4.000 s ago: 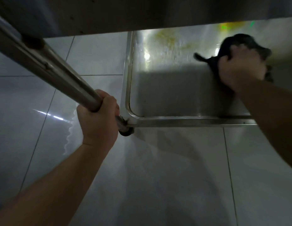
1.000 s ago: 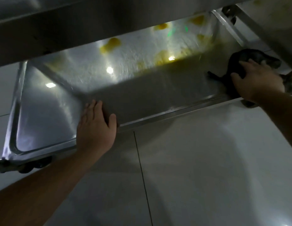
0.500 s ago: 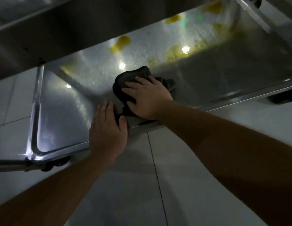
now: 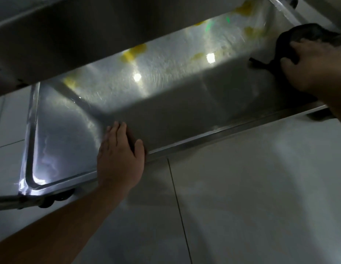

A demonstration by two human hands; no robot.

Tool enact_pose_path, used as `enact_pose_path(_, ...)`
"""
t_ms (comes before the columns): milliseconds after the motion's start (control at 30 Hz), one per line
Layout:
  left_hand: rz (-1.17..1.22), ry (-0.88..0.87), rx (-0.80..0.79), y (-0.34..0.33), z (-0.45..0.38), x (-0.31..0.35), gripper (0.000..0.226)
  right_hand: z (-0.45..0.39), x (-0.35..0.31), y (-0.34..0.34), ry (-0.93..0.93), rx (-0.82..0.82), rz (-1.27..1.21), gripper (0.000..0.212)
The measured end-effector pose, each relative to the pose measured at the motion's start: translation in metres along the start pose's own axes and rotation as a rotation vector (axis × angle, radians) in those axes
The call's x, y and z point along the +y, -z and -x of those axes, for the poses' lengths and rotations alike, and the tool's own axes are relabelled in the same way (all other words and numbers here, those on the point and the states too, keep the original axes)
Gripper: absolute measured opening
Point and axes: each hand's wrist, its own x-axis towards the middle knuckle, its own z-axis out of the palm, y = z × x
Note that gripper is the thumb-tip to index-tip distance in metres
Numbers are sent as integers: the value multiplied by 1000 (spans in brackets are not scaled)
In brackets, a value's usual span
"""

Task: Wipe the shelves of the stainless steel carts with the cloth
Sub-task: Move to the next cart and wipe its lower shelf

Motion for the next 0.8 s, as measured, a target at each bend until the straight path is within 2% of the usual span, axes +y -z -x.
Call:
enact_pose_path(133,-3,6,-9,2,-1,1,77,39,-32,-7,-29,-74,-67,67)
enact_pose_path(233,-5,0,-13,1,-1,0,78,83,-64,-17,61,-129,-49,70)
enact_pose_path(300,-7,2,-13,2,0,0,78,114,-86,-26,207,-137,-1,72)
enact_pose_path(367,-12,1,-17,2,0,-1,79,134,-103,-33,429,-146,54,74)
enact_pose_path(433,-10,-2,-18,2,-1,-3,79,128,-111,-33,611,-180,64,73)
enact_pose_path(500,2,-1,-11,2,-2,-3,78,97,-107,-29,677,-195,60,68)
enact_pose_path(600,1,1,3,2,-1,-2,79,34,-84,-21,566,-94,60,63)
enact_pose_path(800,10,15,-5,5,0,-1,79,-43,18,-7,138,35,46,93)
